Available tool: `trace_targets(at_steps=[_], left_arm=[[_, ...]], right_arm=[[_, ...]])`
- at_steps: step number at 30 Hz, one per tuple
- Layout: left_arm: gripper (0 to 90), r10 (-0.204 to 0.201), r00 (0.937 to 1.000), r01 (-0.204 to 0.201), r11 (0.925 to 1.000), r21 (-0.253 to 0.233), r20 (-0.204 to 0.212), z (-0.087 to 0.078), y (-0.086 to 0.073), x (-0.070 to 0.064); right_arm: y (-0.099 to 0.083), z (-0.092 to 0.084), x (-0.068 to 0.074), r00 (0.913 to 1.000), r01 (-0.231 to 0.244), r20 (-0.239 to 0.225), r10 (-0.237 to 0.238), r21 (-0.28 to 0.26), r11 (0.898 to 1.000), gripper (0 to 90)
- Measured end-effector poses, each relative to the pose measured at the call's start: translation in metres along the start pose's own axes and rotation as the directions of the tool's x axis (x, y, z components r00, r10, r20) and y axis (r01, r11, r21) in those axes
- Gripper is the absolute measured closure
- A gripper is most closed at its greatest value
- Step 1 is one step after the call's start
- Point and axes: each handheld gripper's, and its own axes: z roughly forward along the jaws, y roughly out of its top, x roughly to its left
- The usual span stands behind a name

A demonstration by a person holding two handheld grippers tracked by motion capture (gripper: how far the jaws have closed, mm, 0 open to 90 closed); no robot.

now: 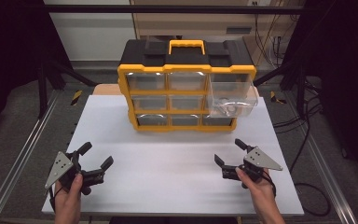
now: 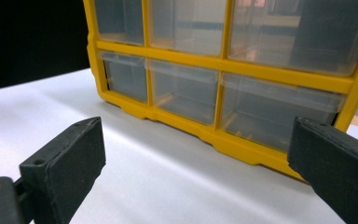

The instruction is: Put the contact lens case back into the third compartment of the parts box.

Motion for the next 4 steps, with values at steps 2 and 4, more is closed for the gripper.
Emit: trace_targets(at_steps=[2,4], left_arm=[[0.8,0.003,1.0000,-0.003,1.0000,0.000,-0.001,-0.0008,0.0002,-0.0001],[0.9,0.000,1.0000,0.000,1.0000,-0.001,-0.003,-0.0013,0.0001,0.0007]], right_arm=[[-0.0016,0.0019,0.0016,0.9999,0.010,-0.006,-0.010,0.013,1.000,4.6],[-0.0028,0.0028,0.0034,0.9998,0.014,-0.011,-0.014,0.021,1.000,4.6]])
